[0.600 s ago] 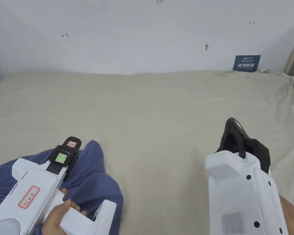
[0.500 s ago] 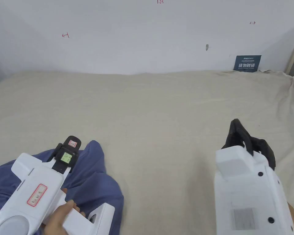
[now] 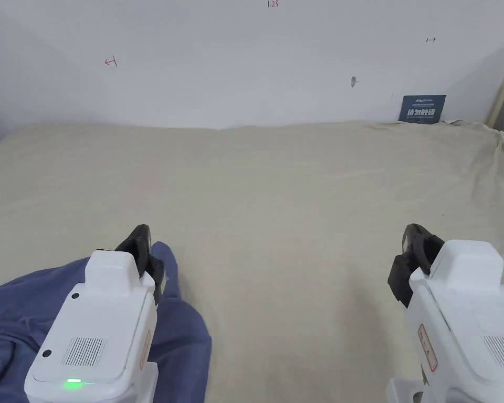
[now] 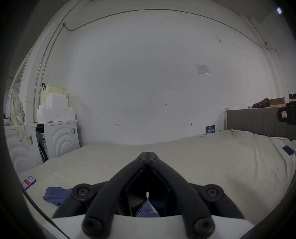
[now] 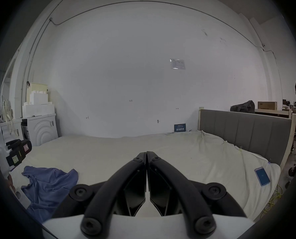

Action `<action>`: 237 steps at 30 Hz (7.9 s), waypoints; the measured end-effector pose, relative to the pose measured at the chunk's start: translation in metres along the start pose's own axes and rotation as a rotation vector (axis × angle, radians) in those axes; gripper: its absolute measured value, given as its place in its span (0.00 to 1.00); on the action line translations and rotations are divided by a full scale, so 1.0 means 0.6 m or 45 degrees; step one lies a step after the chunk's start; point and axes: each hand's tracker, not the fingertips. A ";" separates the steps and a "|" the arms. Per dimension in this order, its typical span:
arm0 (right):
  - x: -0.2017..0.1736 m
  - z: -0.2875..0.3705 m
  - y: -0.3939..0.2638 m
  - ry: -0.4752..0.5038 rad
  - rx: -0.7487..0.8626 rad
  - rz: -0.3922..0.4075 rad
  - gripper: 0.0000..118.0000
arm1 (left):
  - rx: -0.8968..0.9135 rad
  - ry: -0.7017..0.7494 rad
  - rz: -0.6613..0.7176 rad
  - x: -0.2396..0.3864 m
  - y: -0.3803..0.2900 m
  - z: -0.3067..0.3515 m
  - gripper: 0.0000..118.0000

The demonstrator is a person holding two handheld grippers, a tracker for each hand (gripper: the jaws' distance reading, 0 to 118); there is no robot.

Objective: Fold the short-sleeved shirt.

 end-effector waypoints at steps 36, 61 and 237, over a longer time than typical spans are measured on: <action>-0.010 0.006 0.009 0.014 0.021 0.051 0.00 | 0.008 0.020 0.039 -0.006 0.011 0.004 0.00; -0.065 -0.019 0.012 0.130 0.037 0.097 0.00 | -0.013 0.130 0.033 -0.076 0.013 0.034 0.00; 0.081 -0.027 0.027 -0.054 0.002 0.072 0.00 | -0.139 -0.015 0.044 0.009 0.069 -0.093 0.59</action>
